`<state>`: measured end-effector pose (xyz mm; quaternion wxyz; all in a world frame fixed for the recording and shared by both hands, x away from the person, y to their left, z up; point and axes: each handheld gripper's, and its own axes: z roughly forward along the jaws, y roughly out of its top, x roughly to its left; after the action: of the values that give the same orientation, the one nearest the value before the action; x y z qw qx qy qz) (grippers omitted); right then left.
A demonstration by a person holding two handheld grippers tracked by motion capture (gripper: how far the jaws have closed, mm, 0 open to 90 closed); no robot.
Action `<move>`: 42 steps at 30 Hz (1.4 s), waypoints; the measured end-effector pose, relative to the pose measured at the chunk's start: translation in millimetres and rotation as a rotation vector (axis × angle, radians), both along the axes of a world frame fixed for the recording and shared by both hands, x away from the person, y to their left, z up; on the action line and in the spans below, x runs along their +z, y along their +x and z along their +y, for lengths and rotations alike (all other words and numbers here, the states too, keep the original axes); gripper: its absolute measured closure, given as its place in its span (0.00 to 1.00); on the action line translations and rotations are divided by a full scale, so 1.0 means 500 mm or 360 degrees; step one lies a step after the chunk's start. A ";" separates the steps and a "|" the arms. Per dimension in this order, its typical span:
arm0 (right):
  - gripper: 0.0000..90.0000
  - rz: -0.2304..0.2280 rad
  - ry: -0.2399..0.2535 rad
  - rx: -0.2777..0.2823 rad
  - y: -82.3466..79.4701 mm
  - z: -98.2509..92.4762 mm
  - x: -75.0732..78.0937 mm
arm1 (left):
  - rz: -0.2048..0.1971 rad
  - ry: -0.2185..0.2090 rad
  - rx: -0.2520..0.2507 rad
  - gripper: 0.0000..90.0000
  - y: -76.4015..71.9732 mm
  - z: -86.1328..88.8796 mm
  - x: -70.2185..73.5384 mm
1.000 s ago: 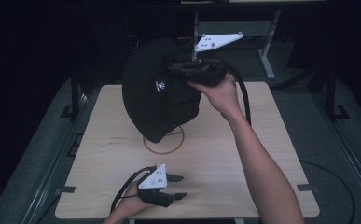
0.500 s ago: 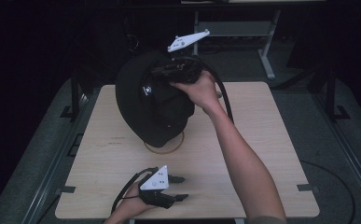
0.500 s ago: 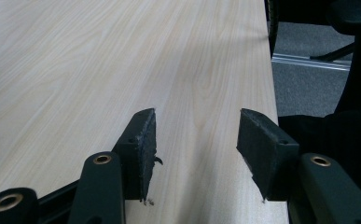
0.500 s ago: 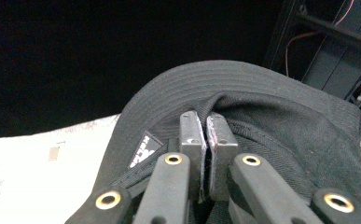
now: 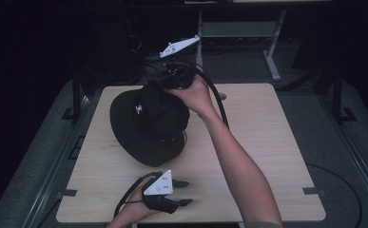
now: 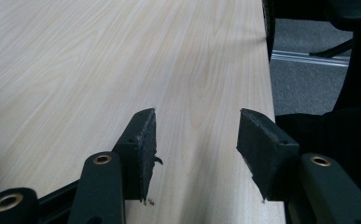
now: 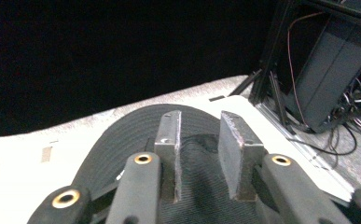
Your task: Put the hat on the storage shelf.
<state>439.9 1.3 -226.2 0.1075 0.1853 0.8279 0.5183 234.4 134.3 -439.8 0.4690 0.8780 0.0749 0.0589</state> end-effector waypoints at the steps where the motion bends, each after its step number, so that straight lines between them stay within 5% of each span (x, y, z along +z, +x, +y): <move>1: 0.71 0.0008 0.0013 0.0003 -0.003 -0.005 -0.001 | 0.0001 0.0001 0.0001 0.52 0.000 0.000 0.000; 9: 0.64 0.0026 0.0104 0.0018 -0.025 -0.045 -0.011 | 0.0002 -0.0006 0.0003 0.51 -0.003 0.000 0.000; 42: 0.46 0.0105 0.0212 -0.0043 -0.068 -0.173 -0.068 | 0.0040 -0.0014 0.0077 0.47 0.006 0.006 -0.004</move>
<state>405.9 -85.3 -260.1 0.0746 0.2204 0.7922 0.5642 237.6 137.5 -442.0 0.4703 0.8746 0.1024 0.0589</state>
